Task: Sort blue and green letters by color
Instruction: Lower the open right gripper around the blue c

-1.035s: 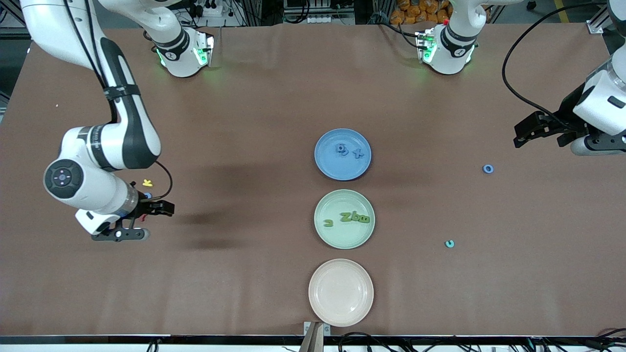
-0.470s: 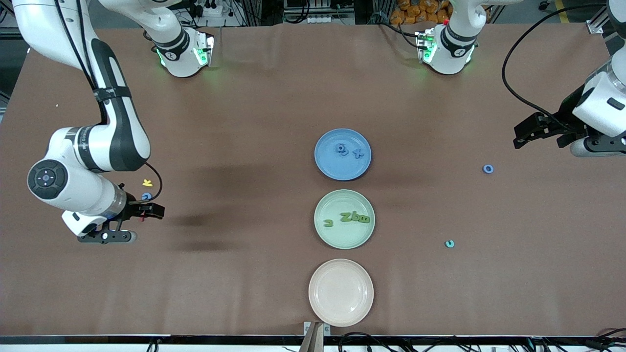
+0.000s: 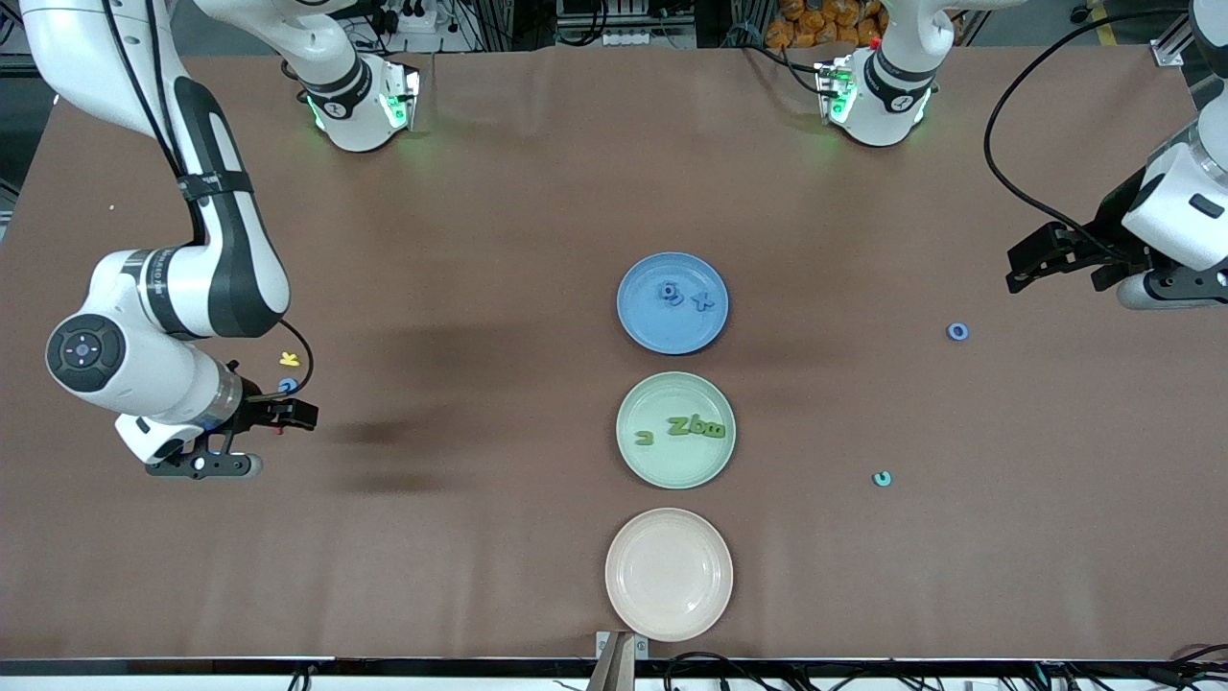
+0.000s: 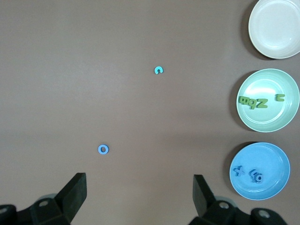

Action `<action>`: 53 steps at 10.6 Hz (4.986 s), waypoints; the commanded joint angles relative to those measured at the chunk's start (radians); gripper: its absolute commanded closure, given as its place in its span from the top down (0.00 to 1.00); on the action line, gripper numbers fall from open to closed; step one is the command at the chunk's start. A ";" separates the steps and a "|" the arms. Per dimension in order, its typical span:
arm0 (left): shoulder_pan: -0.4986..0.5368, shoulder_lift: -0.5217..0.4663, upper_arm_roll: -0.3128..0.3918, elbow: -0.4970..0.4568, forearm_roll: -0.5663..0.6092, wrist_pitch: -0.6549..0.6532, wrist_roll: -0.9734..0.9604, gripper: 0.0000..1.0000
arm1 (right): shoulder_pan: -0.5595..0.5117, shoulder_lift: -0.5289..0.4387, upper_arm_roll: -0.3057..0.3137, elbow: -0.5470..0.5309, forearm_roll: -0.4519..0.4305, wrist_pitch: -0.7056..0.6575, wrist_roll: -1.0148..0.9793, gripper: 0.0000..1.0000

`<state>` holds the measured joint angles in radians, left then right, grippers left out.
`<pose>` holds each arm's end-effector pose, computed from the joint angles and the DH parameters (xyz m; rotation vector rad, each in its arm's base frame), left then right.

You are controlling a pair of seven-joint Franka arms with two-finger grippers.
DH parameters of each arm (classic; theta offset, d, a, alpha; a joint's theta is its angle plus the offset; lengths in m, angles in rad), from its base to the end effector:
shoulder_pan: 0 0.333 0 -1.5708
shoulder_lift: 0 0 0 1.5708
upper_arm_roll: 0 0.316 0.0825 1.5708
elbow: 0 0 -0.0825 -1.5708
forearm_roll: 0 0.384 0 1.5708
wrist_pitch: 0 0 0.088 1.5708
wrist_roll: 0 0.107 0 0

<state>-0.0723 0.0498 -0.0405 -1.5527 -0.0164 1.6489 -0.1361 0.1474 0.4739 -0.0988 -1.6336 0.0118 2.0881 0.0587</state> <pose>0.5736 -0.0660 0.6120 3.1166 0.0379 0.0683 0.6744 0.0412 0.3437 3.1057 -0.0087 -0.0236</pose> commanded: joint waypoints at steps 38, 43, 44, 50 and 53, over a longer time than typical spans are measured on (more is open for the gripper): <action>0.006 0.016 0.004 0.025 -0.019 -0.017 0.029 1.00 | -0.206 0.003 0.045 -0.471 0.000 0.457 -0.286 0.84; 0.006 0.019 0.004 0.025 -0.017 -0.017 0.029 1.00 | -0.200 0.038 0.045 -0.473 0.019 0.519 -0.283 0.72; 0.006 0.019 0.004 0.025 -0.017 -0.017 0.029 1.00 | -0.198 0.043 0.045 -0.473 0.022 0.521 -0.283 0.67; 0.006 0.025 0.004 0.025 -0.017 -0.017 0.029 1.00 | -0.203 0.020 0.045 -0.480 0.023 0.506 -0.278 0.58; 0.006 0.027 0.008 0.025 -0.017 -0.015 0.030 1.00 | -0.212 0.012 0.045 -0.486 0.023 0.504 -0.280 0.58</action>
<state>-0.0722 0.0690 -0.0378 -1.5469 -0.0164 1.6488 -0.1361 -0.0383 0.5121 -0.0689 -2.0946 0.0221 2.5926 -0.2221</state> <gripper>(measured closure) 0.000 0.414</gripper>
